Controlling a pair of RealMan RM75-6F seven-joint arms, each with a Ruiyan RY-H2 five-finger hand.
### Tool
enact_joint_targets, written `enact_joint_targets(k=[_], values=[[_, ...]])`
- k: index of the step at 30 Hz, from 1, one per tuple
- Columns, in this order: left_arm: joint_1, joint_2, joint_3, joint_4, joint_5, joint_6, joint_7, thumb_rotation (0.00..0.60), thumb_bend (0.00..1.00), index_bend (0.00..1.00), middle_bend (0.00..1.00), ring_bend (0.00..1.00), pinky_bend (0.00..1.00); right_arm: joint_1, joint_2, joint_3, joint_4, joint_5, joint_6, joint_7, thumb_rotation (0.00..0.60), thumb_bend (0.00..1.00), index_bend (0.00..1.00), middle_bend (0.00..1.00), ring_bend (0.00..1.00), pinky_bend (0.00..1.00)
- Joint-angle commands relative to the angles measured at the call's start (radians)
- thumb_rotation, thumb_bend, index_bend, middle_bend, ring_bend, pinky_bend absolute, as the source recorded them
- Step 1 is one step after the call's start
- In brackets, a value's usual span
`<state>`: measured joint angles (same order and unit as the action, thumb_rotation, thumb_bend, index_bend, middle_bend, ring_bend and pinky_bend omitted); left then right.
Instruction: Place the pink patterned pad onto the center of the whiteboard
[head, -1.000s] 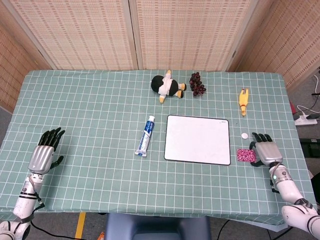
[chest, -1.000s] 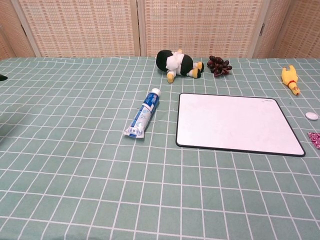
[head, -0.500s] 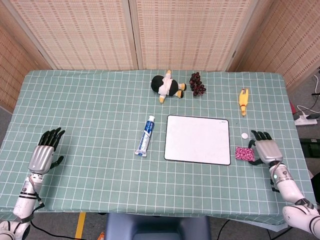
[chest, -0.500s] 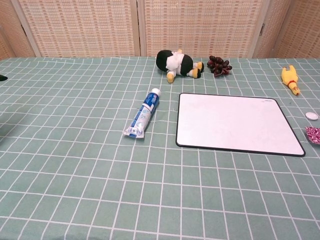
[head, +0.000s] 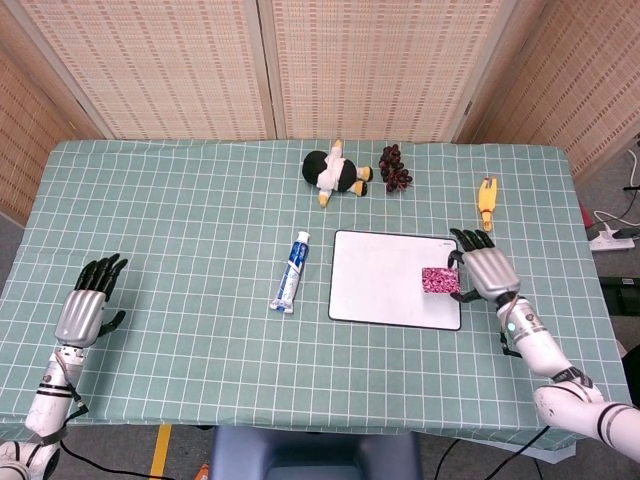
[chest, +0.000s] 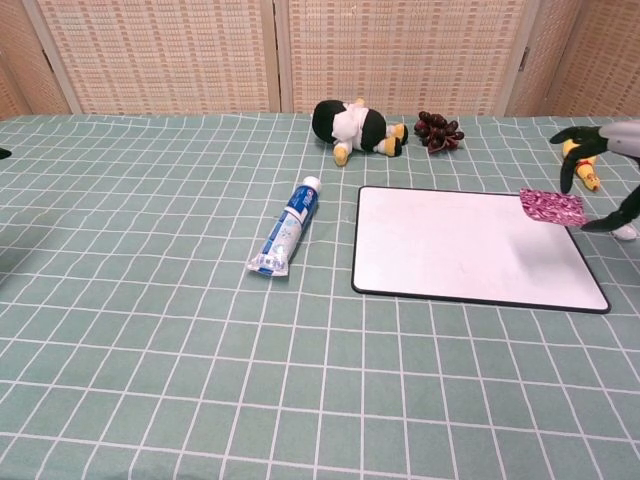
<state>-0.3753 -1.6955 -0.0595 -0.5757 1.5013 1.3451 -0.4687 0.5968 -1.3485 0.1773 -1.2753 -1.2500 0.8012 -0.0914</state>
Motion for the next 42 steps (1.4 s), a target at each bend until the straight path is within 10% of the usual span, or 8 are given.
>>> enact_joint_targets(k=[1, 21, 26, 42], values=[[0.001, 0.001, -0.001, -0.001, -0.001, 0.004, -0.002, 0.6, 0.24, 0.0, 0.0, 0.0, 0.0, 0.045, -0.029, 0.023, -0.001, 0.054, -0.038, -0.054, 0.549, 0.2, 0.44, 0.0, 0.0, 0.0], [0.004, 0.012, -0.003, -0.016, 0.003, 0.021, -0.015, 0.6, 0.24, 0.0, 0.0, 0.0, 0.0, 0.193, -0.192, 0.03, 0.201, 0.258, -0.202, -0.141, 0.547, 0.2, 0.41, 0.0, 0.0, 0.0], [0.005, 0.013, -0.001, -0.018, 0.006, 0.022, -0.014, 0.6, 0.24, 0.0, 0.0, 0.0, 0.0, 0.198, -0.183, 0.02, 0.193, 0.274, -0.201, -0.146, 0.546, 0.01, 0.33, 0.0, 0.0, 0.0], [0.005, 0.009, 0.007, -0.015, 0.011, 0.017, -0.009, 0.6, 0.24, 0.0, 0.0, 0.0, 0.0, 0.145, -0.037, -0.032, 0.125, 0.34, -0.105, -0.226, 0.544, 0.0, 0.31, 0.0, 0.0, 0.0]])
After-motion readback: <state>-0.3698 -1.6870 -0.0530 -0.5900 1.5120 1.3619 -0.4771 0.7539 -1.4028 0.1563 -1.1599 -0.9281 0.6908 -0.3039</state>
